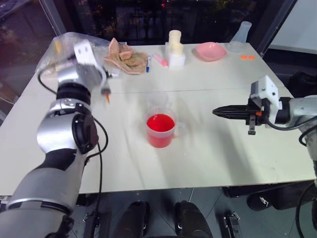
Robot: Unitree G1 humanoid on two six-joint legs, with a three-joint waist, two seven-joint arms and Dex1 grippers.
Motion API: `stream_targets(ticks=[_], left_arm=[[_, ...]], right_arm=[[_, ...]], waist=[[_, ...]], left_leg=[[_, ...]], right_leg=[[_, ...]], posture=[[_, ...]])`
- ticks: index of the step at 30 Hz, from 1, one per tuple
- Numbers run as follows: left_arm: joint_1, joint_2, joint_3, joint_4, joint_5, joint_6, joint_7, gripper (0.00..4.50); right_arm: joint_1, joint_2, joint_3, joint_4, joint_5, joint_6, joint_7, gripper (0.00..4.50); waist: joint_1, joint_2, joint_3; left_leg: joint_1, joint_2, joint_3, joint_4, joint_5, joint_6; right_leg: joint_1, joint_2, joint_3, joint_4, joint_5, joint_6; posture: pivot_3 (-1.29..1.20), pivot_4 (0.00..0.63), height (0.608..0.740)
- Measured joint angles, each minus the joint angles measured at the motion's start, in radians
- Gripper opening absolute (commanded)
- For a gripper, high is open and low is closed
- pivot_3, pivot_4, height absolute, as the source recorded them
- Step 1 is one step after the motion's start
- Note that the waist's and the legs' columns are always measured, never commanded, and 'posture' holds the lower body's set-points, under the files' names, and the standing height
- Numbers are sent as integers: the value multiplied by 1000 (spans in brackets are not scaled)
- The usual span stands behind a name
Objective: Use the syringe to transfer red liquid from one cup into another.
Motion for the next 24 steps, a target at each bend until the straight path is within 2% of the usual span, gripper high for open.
stream_targets(ticks=[2,6,9,13,19,24], left_arm=[[-9,-11,-34,-127,-8,-10,-83,1523],[16,-98,-32,-339,-103,38,-178,1523],[104,-144,-87,-493,-157,20,-322,1523],[213,-201,-89,-653,-295,21,-503,1523],[387,-203,-92,-864,-474,70,-701,1523],[546,-164,-105,-1003,-562,108,-784,1522]], right_arm=[[8,22,-15,-10,26,27,-36,0],[11,67,-65,-42,98,119,-132,0],[3,85,-115,-64,181,214,-195,0],[-64,115,-197,-67,328,343,-289,0],[-129,134,-272,-81,485,429,-399,0],[-171,134,-270,-89,555,468,-450,2403]], waist=[[0,0,0],[1,0,0],[-3,0,0],[-12,1,0],[-18,1,0],[-25,1,-1]], left_leg=[[0,0,0,0,0,0],[0,0,0,0,0,1],[0,0,0,0,0,1],[0,1,0,0,0,0],[1,1,0,0,-1,3],[1,1,1,0,-2,4]], right_leg=[[0,0,0,0,0,0],[0,0,0,0,0,0],[0,1,1,0,0,0],[-1,2,1,0,0,-1],[-1,2,2,0,1,-1],[0,2,2,0,1,-1]], posture=[[0,150,740],[0,150,740],[0,150,740],[0,150,740],[0,150,740],[0,150,740]])
